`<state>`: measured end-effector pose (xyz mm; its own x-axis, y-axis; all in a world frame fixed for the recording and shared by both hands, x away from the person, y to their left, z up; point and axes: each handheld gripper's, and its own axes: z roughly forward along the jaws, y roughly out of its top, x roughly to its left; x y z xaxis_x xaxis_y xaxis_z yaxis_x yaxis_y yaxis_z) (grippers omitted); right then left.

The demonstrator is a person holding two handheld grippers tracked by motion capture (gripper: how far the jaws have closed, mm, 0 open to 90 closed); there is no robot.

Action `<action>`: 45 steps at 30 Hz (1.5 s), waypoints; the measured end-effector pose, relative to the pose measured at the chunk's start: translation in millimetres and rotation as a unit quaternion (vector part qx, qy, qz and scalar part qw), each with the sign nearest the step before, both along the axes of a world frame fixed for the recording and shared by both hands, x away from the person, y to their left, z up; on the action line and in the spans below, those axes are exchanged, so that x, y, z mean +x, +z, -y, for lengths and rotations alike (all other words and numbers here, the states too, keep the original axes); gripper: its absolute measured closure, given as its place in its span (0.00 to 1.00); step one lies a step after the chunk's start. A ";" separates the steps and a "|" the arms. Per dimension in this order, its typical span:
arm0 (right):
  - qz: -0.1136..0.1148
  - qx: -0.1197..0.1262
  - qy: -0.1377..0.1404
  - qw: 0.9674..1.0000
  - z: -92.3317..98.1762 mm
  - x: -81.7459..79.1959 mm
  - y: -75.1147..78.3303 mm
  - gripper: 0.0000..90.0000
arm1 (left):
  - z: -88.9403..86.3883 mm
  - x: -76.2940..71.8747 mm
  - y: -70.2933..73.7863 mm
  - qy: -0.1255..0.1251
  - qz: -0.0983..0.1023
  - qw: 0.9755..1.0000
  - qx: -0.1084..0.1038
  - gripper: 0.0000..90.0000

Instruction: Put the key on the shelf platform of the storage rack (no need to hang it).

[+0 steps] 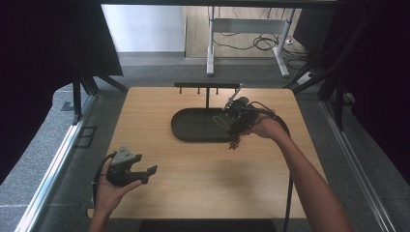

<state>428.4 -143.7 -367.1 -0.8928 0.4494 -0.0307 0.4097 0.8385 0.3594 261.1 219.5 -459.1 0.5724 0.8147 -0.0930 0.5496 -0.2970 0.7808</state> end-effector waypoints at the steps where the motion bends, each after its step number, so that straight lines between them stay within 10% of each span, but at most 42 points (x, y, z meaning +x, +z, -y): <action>1: 0.001 0.000 0.000 1.000 -0.4 0.8 -0.3 0.75 | -0.2 -0.1 0.2 0.000 0.000 1.000 0.000 0.29; 45: 0.012 -0.008 0.007 1.000 -33.7 62.6 -12.1 0.75 | -7.4 0.5 1.1 0.002 0.002 1.000 -0.006 0.29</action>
